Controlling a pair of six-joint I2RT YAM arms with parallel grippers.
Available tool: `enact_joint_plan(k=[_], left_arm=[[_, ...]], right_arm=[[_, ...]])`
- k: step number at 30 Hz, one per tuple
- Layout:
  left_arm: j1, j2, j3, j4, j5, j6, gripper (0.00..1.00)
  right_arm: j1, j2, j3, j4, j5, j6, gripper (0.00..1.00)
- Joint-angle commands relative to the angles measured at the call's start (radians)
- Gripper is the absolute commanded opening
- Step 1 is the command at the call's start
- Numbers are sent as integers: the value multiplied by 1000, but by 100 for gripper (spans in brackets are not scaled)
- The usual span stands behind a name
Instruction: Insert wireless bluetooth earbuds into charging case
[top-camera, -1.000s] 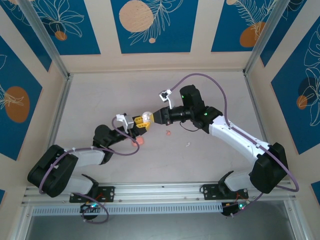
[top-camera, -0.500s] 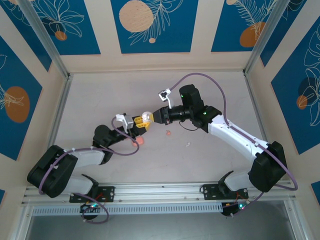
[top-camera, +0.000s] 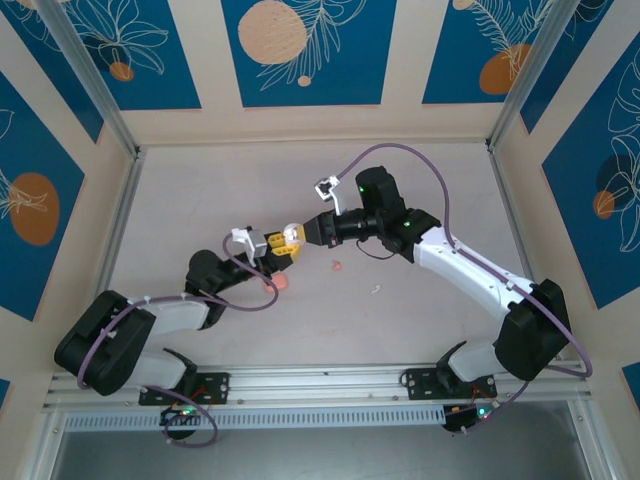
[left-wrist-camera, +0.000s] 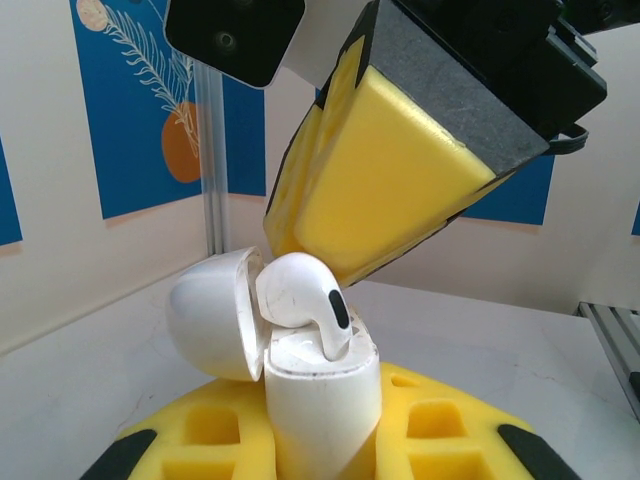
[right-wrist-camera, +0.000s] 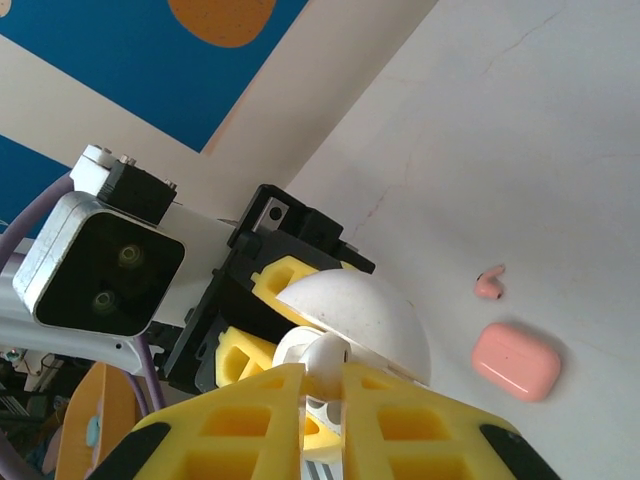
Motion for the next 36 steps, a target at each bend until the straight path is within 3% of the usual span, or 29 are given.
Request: enact_joint_plan(k=[1,12,26,31,36], left_arm=[[-8,-18,4,54,20,-2,8],[-8,-18,1,54,18,0,8],[-8,-37,-39,27,11,54,8],[-9,-67,-53,-19,16,109,7],[-10,-134,-39,-187,56,187,7]], right_arm=[[23,20,32,-39,-7,-25,16],[34,27,43,-59,-8,-44,16],[6,-97,60,-172,79,-72,27],[-41,-122,76,-330,167,-68,28],[-138,-84,84,-547,218,-30,30]])
